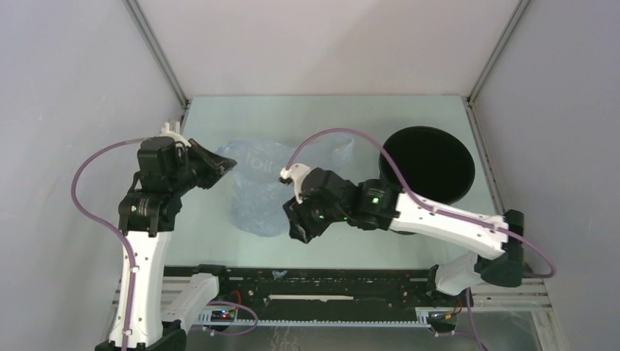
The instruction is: Put the trash bags into the trash bin
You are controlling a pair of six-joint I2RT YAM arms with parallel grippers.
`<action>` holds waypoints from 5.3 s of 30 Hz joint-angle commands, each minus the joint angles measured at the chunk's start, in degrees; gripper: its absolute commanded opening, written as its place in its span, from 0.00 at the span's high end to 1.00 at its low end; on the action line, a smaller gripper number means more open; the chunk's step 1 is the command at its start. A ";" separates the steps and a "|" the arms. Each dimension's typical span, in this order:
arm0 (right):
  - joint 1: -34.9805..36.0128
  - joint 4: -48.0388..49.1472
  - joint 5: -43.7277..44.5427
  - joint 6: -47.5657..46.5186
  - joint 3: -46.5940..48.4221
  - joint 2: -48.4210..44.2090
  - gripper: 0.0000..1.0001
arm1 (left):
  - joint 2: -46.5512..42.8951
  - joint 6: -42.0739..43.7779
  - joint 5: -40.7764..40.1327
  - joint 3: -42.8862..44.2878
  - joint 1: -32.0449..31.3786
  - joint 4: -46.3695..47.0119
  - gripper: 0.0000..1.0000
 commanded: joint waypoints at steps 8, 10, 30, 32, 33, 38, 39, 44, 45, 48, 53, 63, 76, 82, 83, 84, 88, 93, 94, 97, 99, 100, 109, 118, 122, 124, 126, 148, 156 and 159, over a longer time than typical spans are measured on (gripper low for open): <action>2.29 10.59 3.76 18.95 -1.46 12.41 0.45 | 0.37 -1.15 -9.61 0.30 -3.35 -2.35 1.00; 3.81 9.78 8.07 25.35 -0.80 15.23 0.46 | 1.41 -2.09 -12.79 0.95 -4.28 -4.83 1.00; 13.87 5.52 24.66 59.14 -2.33 31.31 0.48 | 2.98 -7.31 -25.13 1.93 -13.44 -12.73 1.00; 14.03 4.53 24.08 61.87 -3.60 31.28 0.48 | 2.85 -7.08 -25.98 2.35 -13.75 -12.93 1.00; 14.12 5.28 23.67 62.16 -4.28 31.25 0.48 | 2.76 -6.93 -26.57 2.56 -13.85 -13.13 1.00; 15.18 6.14 23.18 63.48 -4.57 31.98 0.49 | 2.90 -6.89 -26.82 2.77 -14.07 -13.17 1.00; 15.20 5.88 23.16 64.13 -4.57 32.34 0.49 | 2.91 -6.95 -26.65 2.65 -14.05 -13.02 1.00; 15.55 6.51 24.22 66.20 -4.76 34.47 0.49 | 2.58 -6.66 -26.40 2.70 -14.07 -12.82 1.00; 15.56 6.37 24.56 66.98 -4.80 34.91 0.49 | 2.46 -6.50 -26.31 2.65 -14.05 -12.82 1.00; 15.29 5.92 25.56 68.36 -4.79 35.67 0.49 | 1.82 -6.22 -26.16 2.47 -14.05 -12.82 1.00; 15.03 6.44 25.78 68.68 -4.12 37.42 0.52 | 1.07 -5.66 -26.17 2.33 -14.09 -12.88 1.00; 14.83 7.51 27.81 62.97 -1.43 36.61 0.85 | -0.32 -4.79 -26.78 1.41 -14.18 -13.04 1.00; 19.98 2.77 27.47 29.83 -3.25 9.55 1.00 | -4.95 4.99 -21.80 -1.74 -14.48 -7.73 1.00; 11.70 5.28 24.80 20.58 2.33 0.44 1.00 | -8.64 8.00 -14.60 -5.95 -14.54 0.38 1.00; 9.25 5.49 23.73 19.43 3.84 0.70 1.00 | -9.61 7.68 -12.55 -7.44 -14.49 2.56 1.00; 7.10 5.88 22.67 17.72 5.16 1.12 1.00 | -10.49 7.22 -10.80 -8.84 -14.50 4.75 1.00; -1.12 4.54 19.21 14.98 12.25 4.86 1.00 | -13.51 4.50 -6.56 -12.16 -14.48 10.35 1.00; -9.25 3.52 11.90 11.06 19.07 12.36 0.98 | -14.65 5.56 -6.10 -12.75 -14.48 12.51 1.00; -10.20 3.32 9.66 10.05 20.35 14.16 0.93 | -14.67 5.90 -5.98 -12.63 -14.48 12.88 1.00; -11.56 0.24 6.09 9.98 24.12 20.15 0.77 | -14.53 6.07 -6.17 -12.33 -14.48 13.85 1.00; -12.08 -2.68 5.45 9.71 26.41 23.54 0.68 | -14.46 5.70 -5.85 -12.62 -14.49 14.34 1.00; -12.50 -4.85 4.74 9.37 28.38 25.22 0.64 | -14.60 5.38 -5.36 -13.08 -14.48 14.84 1.00; -16.61 -12.55 2.87 3.76 37.14 18.68 0.25 | -15.53 5.14 -4.58 -14.58 -14.48 16.52 1.00; -21.37 -20.41 8.13 2.26 33.97 6.75 0.17 | -13.59 5.61 -5.03 -11.86 -14.51 15.10 1.00; -29.18 -26.75 16.64 2.42 27.98 -0.26 0.17 | -12.57 4.21 -10.21 -9.14 -14.48 9.83 1.00; -32.21 -27.44 16.68 1.26 22.83 -4.56 0.17 | -12.46 3.51 -11.60 -8.27 -14.41 9.18 1.00; -33.79 -27.70 14.71 -0.35 18.58 -7.02 0.18 | -11.83 2.81 -12.73 -6.64 -14.42 8.32 1.00; -20.87 -13.36 11.51 -7.63 -0.18 -6.06 0.82 | -8.78 6.80 -32.09 13.40 -14.37 1.13 1.00; -14.15 -6.72 2.91 -4.30 5.24 2.39 0.98 | -8.15 12.56 -36.74 25.95 -14.38 -0.93 1.00; -12.02 -4.62 0.72 -4.06 7.93 5.93 0.98 | -7.71 13.71 -36.97 30.64 -14.42 -0.38 1.00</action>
